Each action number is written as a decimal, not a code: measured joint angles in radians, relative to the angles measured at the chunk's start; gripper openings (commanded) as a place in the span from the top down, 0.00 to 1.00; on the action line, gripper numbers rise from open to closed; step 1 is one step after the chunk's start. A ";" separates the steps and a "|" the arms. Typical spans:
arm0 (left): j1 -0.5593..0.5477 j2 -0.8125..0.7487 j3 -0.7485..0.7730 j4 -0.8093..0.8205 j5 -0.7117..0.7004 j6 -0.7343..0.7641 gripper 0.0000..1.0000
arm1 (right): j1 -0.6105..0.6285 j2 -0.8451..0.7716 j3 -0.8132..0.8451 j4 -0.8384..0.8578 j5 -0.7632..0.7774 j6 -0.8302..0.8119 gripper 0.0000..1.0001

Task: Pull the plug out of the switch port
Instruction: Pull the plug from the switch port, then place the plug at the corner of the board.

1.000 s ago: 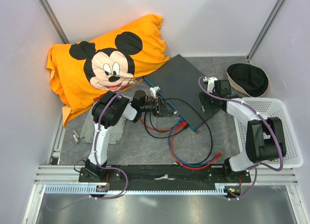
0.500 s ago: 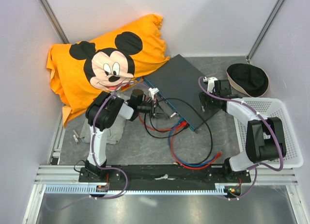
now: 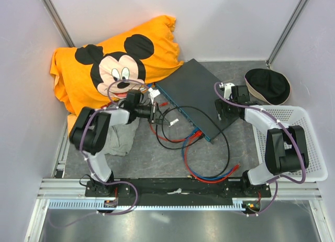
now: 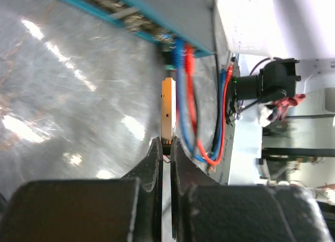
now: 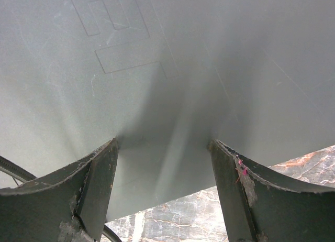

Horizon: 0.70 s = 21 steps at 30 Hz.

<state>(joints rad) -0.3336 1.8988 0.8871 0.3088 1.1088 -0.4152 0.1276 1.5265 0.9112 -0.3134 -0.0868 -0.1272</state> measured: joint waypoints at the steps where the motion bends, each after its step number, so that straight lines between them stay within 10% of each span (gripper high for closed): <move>1: 0.010 -0.054 0.000 -0.056 -0.005 0.036 0.98 | 0.000 0.004 0.005 -0.003 0.000 0.000 0.21; 6: 0.132 -0.300 0.000 -0.290 -0.022 0.176 0.98 | -0.001 0.027 0.032 -0.014 0.001 0.001 0.21; 21: 1.097 -0.843 -0.042 -0.842 -0.335 0.447 0.98 | -0.001 0.054 0.065 -0.033 0.005 0.008 0.20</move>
<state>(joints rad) 0.7635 1.0554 0.8448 -0.5331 0.7738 0.0319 0.1268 1.5806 0.9764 -0.3462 -0.0814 -0.1192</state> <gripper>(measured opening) 0.045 0.797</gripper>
